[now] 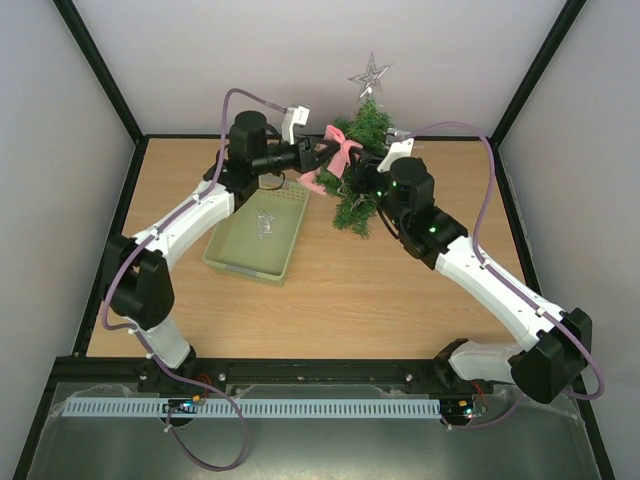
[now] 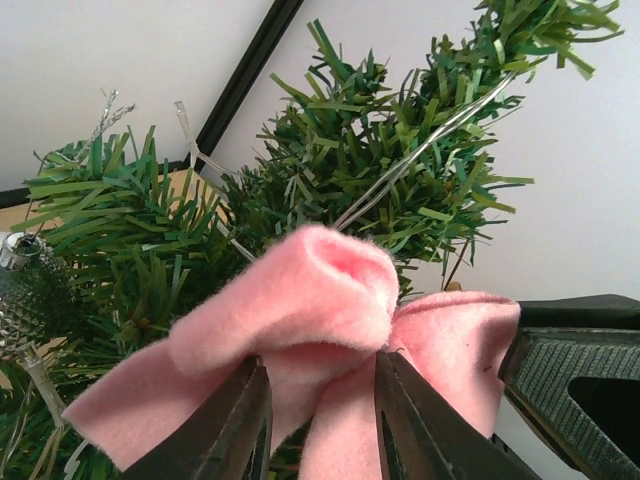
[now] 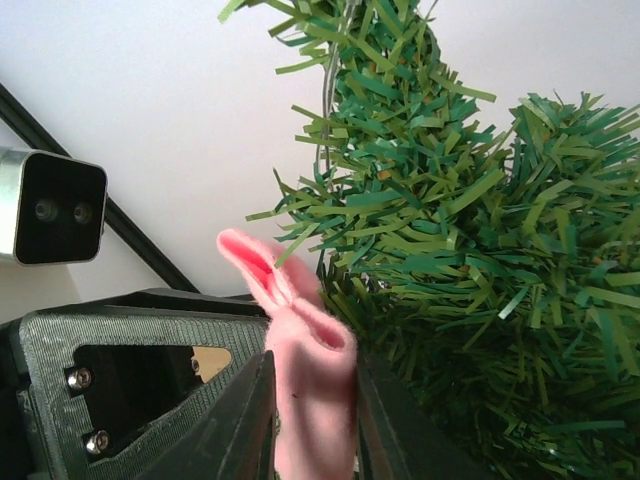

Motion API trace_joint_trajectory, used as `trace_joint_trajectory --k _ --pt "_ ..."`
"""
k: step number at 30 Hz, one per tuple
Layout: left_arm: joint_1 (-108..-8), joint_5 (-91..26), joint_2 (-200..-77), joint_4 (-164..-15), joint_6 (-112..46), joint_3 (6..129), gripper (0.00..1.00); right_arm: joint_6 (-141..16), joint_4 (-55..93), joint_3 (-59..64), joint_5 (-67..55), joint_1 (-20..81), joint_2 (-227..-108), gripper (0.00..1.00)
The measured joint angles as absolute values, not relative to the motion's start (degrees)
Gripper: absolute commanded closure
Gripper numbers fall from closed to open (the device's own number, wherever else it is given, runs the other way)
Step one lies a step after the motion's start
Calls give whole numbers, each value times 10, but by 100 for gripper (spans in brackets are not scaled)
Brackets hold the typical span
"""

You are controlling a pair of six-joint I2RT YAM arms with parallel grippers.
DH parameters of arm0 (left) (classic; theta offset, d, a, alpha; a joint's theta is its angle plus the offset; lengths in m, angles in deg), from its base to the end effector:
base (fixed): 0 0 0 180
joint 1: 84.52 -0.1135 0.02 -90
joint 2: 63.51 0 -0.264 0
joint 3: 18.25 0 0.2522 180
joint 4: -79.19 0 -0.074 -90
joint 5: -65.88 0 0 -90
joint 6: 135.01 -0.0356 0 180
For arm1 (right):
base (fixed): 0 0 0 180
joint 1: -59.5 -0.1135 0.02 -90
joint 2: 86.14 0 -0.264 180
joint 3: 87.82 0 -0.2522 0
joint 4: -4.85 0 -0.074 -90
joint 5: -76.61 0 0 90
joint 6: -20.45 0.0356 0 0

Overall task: Decorate the small christmas tree
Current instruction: Place the decoration item on the Christmas tree.

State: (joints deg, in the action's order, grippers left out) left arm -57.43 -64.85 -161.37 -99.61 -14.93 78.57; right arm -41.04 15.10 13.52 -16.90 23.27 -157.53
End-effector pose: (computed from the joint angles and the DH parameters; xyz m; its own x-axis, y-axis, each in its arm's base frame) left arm 0.3537 -0.2070 0.3665 -0.4940 -0.1739 -0.8519 0.7835 0.3358 -0.5229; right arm 0.2395 0.1728 0.3899 -0.2949 0.3745 -0.8791 -0.4550 0.7539 0.4739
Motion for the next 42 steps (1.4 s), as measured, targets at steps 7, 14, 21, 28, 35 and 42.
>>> trace_joint_trajectory --k 7,14,21,28,35,42 --pt "-574 -645 -1610 -973 -153 799 67 -409 155 138 -165 233 -1551 75" --pt "-574 -624 -1600 -957 -158 810 67 -424 159 144 -173 233 -1506 74" --pt "-564 -600 -1598 -948 -165 810 67 -432 167 172 -176 233 -1472 74" --pt "-557 -584 -1598 -943 -167 810 66 -434 170 199 -174 233 -1441 73" --pt "-555 -549 -1580 -938 -167 810 64 -425 175 245 -163 233 -1405 72" --pt "-554 -523 -1556 -935 -170 810 65 -422 186 258 -163 233 -1381 72"
